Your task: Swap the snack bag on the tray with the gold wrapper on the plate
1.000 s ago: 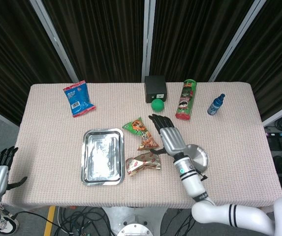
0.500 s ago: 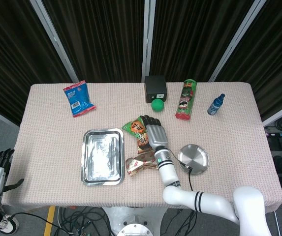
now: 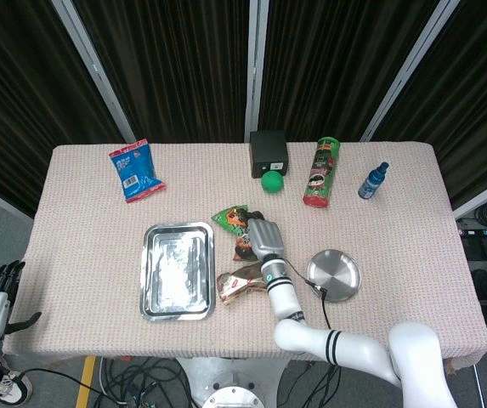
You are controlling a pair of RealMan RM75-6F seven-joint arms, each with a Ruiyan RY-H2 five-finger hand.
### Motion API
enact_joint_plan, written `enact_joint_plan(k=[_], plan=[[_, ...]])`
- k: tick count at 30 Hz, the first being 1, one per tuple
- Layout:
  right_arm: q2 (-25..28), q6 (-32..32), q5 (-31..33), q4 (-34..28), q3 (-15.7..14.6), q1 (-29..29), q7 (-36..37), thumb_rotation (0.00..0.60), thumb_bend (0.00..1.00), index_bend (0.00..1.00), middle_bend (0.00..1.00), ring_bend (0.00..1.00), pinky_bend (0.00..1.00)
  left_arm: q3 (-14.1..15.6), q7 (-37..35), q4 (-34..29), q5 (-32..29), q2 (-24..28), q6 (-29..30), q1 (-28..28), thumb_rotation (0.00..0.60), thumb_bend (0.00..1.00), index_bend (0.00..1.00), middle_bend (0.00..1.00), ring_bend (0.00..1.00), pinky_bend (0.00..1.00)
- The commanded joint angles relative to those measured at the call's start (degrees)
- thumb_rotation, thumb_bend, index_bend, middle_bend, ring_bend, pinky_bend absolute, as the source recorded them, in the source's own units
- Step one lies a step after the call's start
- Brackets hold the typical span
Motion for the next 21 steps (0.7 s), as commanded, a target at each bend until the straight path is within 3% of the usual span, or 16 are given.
enact_joint_plan(k=[1,8,14,17,21], plan=[[-0.41,-0.18,0.72,0.42,0.03,-0.07,0.55,0.6,0.31,0.45,0.4,0.38,0.6,-0.04,0.1,0.0,0.06,-0.01,-0.01,0.01,0.6,0.15,0.04,0.05,0.0,0.08],[1.18,2.97,-5.05,-1.86,-0.01,-1.44,4.36,0.6,0.38,0.57,0.47,0.46,0.68,-0.24,-0.16,-0.27,0.18,0.28,0.09,0.11,0.6,0.15,0.04,0.05,0.0,0.08],[9.52,8.59,-13.37,-12.58,-1.3,-5.87,6.49,0.6,0.38,0.57,0.48,0.47,0.68,-0.31,0.05,-0.77,0.42,0.41,0.02,0.02,0.6,0.15,0.04,0.05,0.0,0.08],[15.78,11.56,-16.96,-20.07,-4.17,-10.1,6.46,0.6,0.38,0.57,0.47,0.47,0.68,-0.34,0.45,-1.27,0.74,0.46,0.13,-0.16,0.6,0.15,0.04,0.05,0.0,0.08],[25.04,13.56,-21.42,-27.96,-10.2,-17.26,9.36,0.6,0.38,0.57,0.47,0.47,0.67,-0.28,1.27,-2.41,1.52,0.71,0.53,-0.49,0.6,0.15,0.04,0.05,0.0,0.08]])
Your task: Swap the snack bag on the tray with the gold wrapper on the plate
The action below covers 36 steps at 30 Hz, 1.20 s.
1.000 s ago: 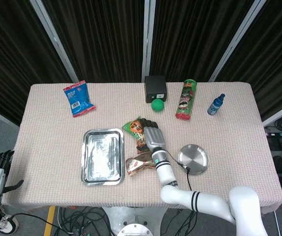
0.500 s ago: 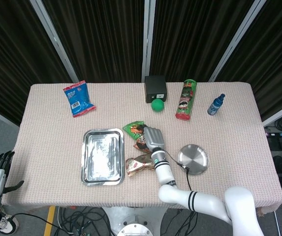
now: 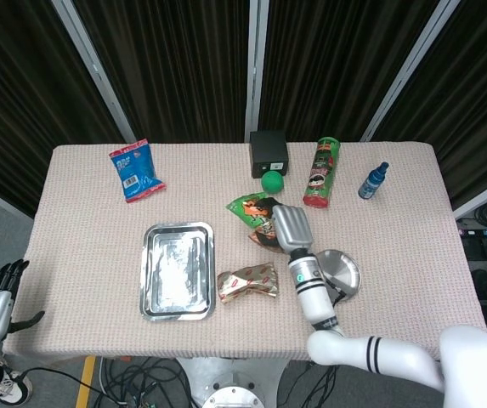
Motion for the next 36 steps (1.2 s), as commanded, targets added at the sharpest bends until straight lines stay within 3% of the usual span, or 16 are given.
enact_joint_plan(k=[1,6,12,18,21,25,28,32,36], plan=[[10.92,3.48,-6.83,-8.8,-7.39,-8.85,4.15,0.6,0.38,0.57,0.47,0.47,0.66,0.03,0.63,-0.85,0.61,0.26,0.3,-0.33,0.6,0.15,0.04,0.05,0.0,0.08],[16.48,6.03,-15.88,-8.11,-15.45,-15.7,10.25,0.6,0.36,0.55,0.45,0.45,0.63,-0.14,2.07,-2.88,1.47,0.84,0.76,-0.99,0.6,0.15,0.04,0.05,0.0,0.08],[17.09,3.82,-19.74,-2.98,-18.25,-17.97,16.54,0.6,0.35,0.52,0.4,0.4,0.59,-0.27,3.95,-5.36,2.33,1.35,1.06,-1.79,0.6,0.15,0.04,0.05,0.0,0.08],[15.41,2.78,-19.67,1.41,-18.56,-19.01,16.22,0.6,0.3,0.47,0.37,0.37,0.54,-0.33,5.48,-7.2,2.37,1.77,1.03,-2.12,0.6,0.15,0.04,0.05,0.0,0.08],[15.32,0.58,-18.94,1.89,-18.61,-19.0,16.61,0.6,0.25,0.39,0.32,0.29,0.48,-0.34,5.88,-7.62,2.42,1.87,0.7,-2.44,0.6,0.15,0.04,0.05,0.0,0.08],[15.73,-1.3,-19.61,1.93,-18.78,-18.83,17.11,0.6,0.08,0.08,0.1,0.03,0.14,-0.77,6.75,-8.14,2.69,1.92,0.94,-3.04,0.6,0.15,0.04,0.05,0.0,0.08],[16.3,-2.07,-20.76,1.49,-18.72,-18.86,18.6,0.6,0.0,0.0,0.01,0.0,0.0,-0.9,7.03,-9.06,3.23,2.02,1.11,-3.56,0.6,0.15,0.04,0.05,0.0,0.08],[19.59,-2.45,-23.3,-2.04,-19.64,-19.59,20.92,0.6,0.0,0.0,0.0,0.0,0.0,-0.5,7.67,-11.08,4.39,2.47,1.34,-4.06,0.6,0.14,0.04,0.05,0.0,0.08],[27.0,1.99,-27.33,-9.32,-20.05,-22.45,24.89,0.6,0.0,0.0,0.0,0.0,0.0,0.42,8.28,-15.31,6.17,3.78,0.15,-5.32,0.6,0.13,0.04,0.05,0.0,0.08]])
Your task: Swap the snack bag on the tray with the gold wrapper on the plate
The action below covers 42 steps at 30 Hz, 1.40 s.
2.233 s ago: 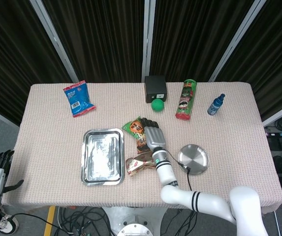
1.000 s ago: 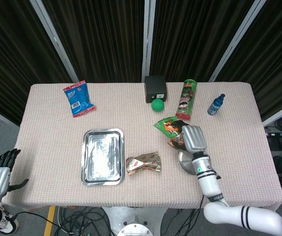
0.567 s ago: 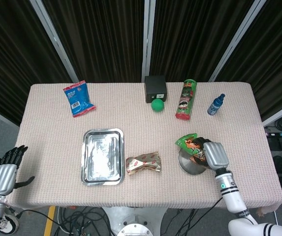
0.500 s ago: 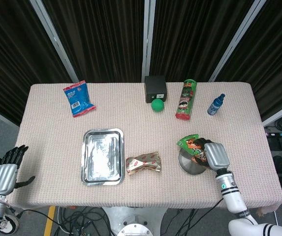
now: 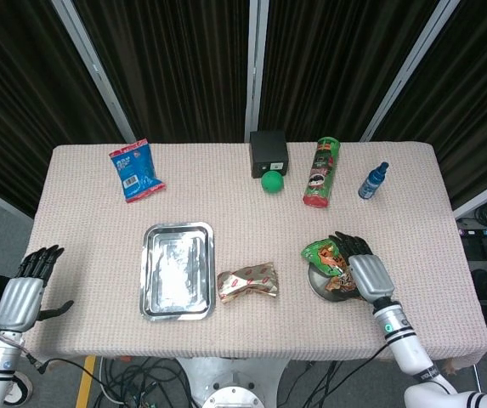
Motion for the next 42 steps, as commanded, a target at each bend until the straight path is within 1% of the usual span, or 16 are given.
enact_joint_plan(k=[1,3,6,9,11,15,17,20,23,26,30,35,38,42], plan=[[7.99,4.6,-3.96,-7.69,-0.41,-3.08,4.0,0.6,0.0,0.0,0.0,0.0,0.0,1.01,1.25,-3.61,1.84,1.18,-1.51,-1.46,0.6,0.13,0.04,0.05,0.0,0.08],[12.24,7.53,-5.57,-11.03,0.1,-4.65,6.22,0.6,0.0,0.0,0.0,0.0,0.0,1.49,2.49,-5.96,2.52,1.48,-3.45,-2.71,0.6,0.12,0.04,0.05,0.0,0.08],[16.36,11.28,-6.3,-12.86,1.65,-6.57,9.63,0.6,0.0,0.0,0.0,0.0,0.0,1.68,4.08,-9.61,3.65,0.8,-5.89,-4.79,0.6,0.1,0.04,0.05,0.0,0.08],[18.02,13.09,-4.79,-11.6,3.74,-7.66,13.42,0.6,0.0,0.0,0.0,0.0,0.0,1.69,5.31,-13.81,5.23,-0.5,-8.61,-7.41,0.6,0.09,0.04,0.05,0.0,0.08],[18.74,12.89,-3.7,-10.42,4.72,-7.92,15.95,0.6,0.0,0.0,0.0,0.0,0.0,1.3,6.02,-16.22,6.12,-1.24,-10.87,-9.6,0.6,0.09,0.04,0.05,0.0,0.08],[20.11,12.23,-2.82,-7.33,6.02,-8.45,20.46,0.6,0.0,0.0,0.0,0.0,0.0,-0.67,10.2,-20.4,7.07,-4.18,-16.76,-15.17,0.6,0.09,0.04,0.05,0.0,0.08],[20.24,12.29,-2.43,-6.35,6.35,-8.95,22.18,0.6,0.0,0.0,0.0,0.0,0.0,-1.81,11.44,-21.16,6.52,-6.22,-19.15,-17.37,0.6,0.09,0.04,0.05,0.0,0.08],[20.04,12.44,-2.28,-4.47,6.22,-10.05,24.37,0.6,0.0,0.0,0.0,0.0,0.0,-4.08,13.06,-20.34,4.33,-10.54,-23.09,-20.94,0.6,0.09,0.04,0.05,0.0,0.08],[19.81,12.13,-1.97,-2.5,6.31,-10.75,26.35,0.6,0.0,0.0,0.0,0.0,0.0,-5.98,12.47,-18.89,1.97,-14.39,-26.92,-24.45,0.6,0.09,0.04,0.05,0.0,0.08],[20.19,11.88,-2.54,-0.55,6.05,-11.69,29.05,0.6,0.0,0.0,0.0,0.0,0.0,-7.61,13.0,-14.28,0.4,-18.84,-29.38,-27.73,0.6,0.09,0.04,0.05,0.0,0.08],[20.85,12.24,-3.18,1.18,5.93,-12.84,31.34,0.6,0.0,0.0,0.0,0.0,0.0,-9.3,13.08,-8.8,-2.38,-23.07,-31.87,-30.82,0.6,0.1,0.04,0.05,0.0,0.08],[21.01,12.33,-2.7,3.21,6.42,-13.85,33.81,0.6,0.0,0.0,0.0,0.0,0.0,-10.04,12.67,-3.71,-4.13,-26.65,-33.28,-33.52,0.6,0.15,0.05,0.08,0.0,0.08],[20.96,12.23,-2.55,4.14,6.79,-14.23,35.15,0.6,0.0,0.0,0.0,0.0,0.0,-10.04,12.62,-0.22,-4.8,-28.81,-33.94,-34.95,0.6,0.19,0.06,0.13,0.0,0.08],[20.55,11.91,-2.39,5.26,7.13,-14.53,35.9,0.6,0.0,0.0,0.0,0.0,0.0,-9.78,11.83,2.31,-5.82,-30.78,-32.96,-35.28,0.6,0.27,0.12,0.25,0.03,0.1]])
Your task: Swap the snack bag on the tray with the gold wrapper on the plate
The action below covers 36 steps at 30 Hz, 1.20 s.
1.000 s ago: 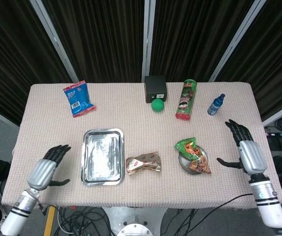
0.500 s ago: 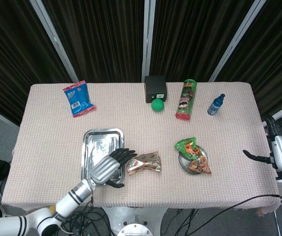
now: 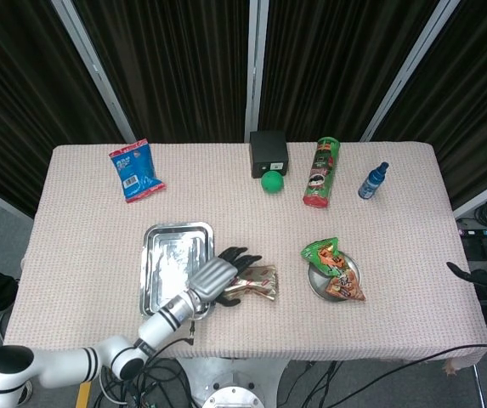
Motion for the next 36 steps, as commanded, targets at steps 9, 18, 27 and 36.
enact_joint_plan(k=[9,18,27,36], plan=[[-0.68,-1.13,0.69,0.79,1.01,-0.35,0.44,0.6,0.0,0.0,0.0,0.0,0.0,1.05,-0.99,2.09,0.23,-2.16,5.86,0.25,0.6,0.38,0.32,0.48,0.16,0.15],[-0.26,-1.74,0.71,-0.93,1.6,-0.33,-1.23,0.6,0.0,0.0,0.0,0.0,0.0,0.41,1.58,-3.1,0.96,5.94,14.12,3.71,0.6,0.41,0.34,0.55,0.22,0.18],[-0.81,-3.05,0.37,-3.12,1.86,0.71,-4.48,0.6,0.0,0.0,0.0,0.0,0.0,5.45,3.09,-2.2,-1.4,14.79,15.44,9.6,0.6,0.39,0.32,0.43,0.19,0.17],[-0.97,-2.41,0.19,-4.62,2.31,0.89,-7.38,0.6,0.0,0.0,0.0,0.0,0.0,8.16,-1.97,-1.57,-1.16,19.35,16.77,12.79,0.6,0.22,0.05,0.03,0.0,0.1]])
